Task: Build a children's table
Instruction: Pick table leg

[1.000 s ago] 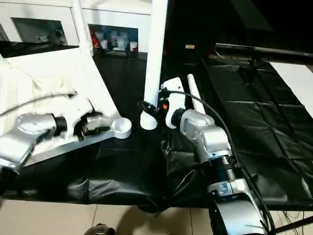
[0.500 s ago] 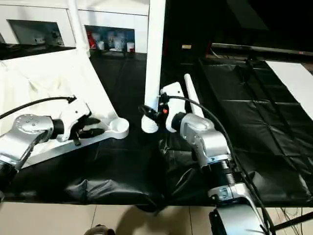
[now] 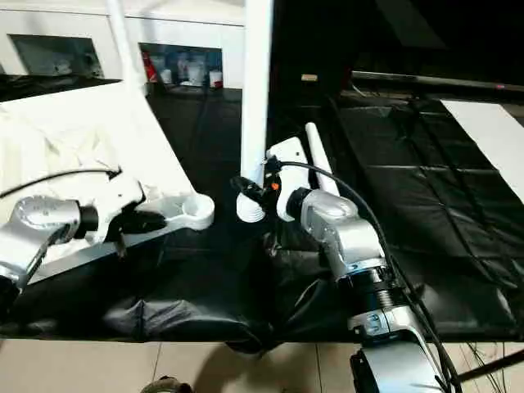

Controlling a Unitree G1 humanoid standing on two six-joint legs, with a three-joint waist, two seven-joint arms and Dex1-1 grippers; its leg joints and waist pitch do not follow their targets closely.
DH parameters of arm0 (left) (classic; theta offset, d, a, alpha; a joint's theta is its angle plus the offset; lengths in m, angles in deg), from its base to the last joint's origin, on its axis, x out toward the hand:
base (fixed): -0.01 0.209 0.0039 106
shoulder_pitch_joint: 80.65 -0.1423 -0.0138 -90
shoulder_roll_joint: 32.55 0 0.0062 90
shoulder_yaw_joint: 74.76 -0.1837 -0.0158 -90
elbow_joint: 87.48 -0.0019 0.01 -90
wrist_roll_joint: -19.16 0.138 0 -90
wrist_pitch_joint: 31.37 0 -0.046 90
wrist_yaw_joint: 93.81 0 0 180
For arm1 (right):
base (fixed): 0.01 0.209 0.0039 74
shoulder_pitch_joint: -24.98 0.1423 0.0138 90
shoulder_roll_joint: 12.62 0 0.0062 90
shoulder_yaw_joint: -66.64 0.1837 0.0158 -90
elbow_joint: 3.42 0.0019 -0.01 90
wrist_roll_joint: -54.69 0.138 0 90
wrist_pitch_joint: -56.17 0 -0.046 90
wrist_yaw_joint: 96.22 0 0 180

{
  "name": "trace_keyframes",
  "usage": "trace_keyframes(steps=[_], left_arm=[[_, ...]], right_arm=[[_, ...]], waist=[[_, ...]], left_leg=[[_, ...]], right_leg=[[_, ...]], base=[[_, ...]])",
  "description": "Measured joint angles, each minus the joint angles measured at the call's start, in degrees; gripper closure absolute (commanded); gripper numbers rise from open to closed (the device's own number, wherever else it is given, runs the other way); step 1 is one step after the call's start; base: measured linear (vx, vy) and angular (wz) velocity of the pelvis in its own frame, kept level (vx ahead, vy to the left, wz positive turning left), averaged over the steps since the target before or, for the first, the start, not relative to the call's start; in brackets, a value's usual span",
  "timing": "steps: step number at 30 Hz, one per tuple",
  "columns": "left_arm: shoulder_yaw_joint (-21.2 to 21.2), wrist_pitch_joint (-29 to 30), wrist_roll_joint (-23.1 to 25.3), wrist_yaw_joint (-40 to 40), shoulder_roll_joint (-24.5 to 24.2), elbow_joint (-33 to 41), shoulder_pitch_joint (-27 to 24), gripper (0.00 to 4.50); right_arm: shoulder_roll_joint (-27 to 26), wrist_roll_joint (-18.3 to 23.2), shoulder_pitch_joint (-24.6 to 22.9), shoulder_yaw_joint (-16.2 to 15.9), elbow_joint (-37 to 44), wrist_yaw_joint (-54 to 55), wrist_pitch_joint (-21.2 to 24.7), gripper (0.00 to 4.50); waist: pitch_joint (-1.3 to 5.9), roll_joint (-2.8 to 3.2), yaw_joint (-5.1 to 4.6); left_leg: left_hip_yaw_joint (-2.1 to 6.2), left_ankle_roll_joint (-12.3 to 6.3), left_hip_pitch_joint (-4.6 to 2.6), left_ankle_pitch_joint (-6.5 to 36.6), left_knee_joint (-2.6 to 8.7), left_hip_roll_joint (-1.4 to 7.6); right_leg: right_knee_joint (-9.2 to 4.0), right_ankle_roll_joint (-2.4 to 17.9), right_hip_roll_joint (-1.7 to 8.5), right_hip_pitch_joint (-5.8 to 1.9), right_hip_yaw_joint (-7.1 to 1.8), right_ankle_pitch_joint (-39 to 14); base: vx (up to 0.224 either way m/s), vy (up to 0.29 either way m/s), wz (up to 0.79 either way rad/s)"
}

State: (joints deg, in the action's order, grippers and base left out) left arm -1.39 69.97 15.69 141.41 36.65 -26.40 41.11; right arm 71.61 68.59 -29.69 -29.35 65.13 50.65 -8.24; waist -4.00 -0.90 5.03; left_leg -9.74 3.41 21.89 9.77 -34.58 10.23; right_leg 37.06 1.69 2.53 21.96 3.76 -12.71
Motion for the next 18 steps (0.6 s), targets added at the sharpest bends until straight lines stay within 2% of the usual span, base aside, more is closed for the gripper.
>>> trace_keyframes(steps=[6,14,18], left_arm=[[-0.1,-0.1,0.6,0.8,-0.1,0.5,-0.1,4.46],[-1.0,-3.4,3.4,0.7,-0.5,0.6,-0.3,4.50],[-1.0,-4.0,3.0,3.2,-1.5,4.5,-2.9,4.50]], right_arm=[[0.3,-0.1,0.0,-0.1,0.0,-0.9,0.0,2.64],[0.5,-0.1,0.0,-0.2,-0.1,-2.2,-0.2,2.64],[0.7,2.0,0.0,-0.2,0.9,-6.5,0.7,2.64]], waist=[[0.01,-0.01,0.03],[0.02,-0.03,-0.03],[0.06,-0.09,0.05]], left_leg=[[-0.01,-0.10,0.03,0.1,0.00,0.00],[-0.01,-0.08,-0.02,0.0,0.00,0.00],[-0.03,-0.19,0.01,0.1,0.02,0.00]], right_leg=[[-0.07,0.0,0.01,0.00,0.00,0.0],[-0.02,0.0,0.01,-0.01,-0.01,0.0],[-0.07,0.0,0.00,0.00,-0.01,-0.1]], base=[[0.000,0.000,0.00],[0.000,0.000,0.00],[0.000,0.000,0.00]])
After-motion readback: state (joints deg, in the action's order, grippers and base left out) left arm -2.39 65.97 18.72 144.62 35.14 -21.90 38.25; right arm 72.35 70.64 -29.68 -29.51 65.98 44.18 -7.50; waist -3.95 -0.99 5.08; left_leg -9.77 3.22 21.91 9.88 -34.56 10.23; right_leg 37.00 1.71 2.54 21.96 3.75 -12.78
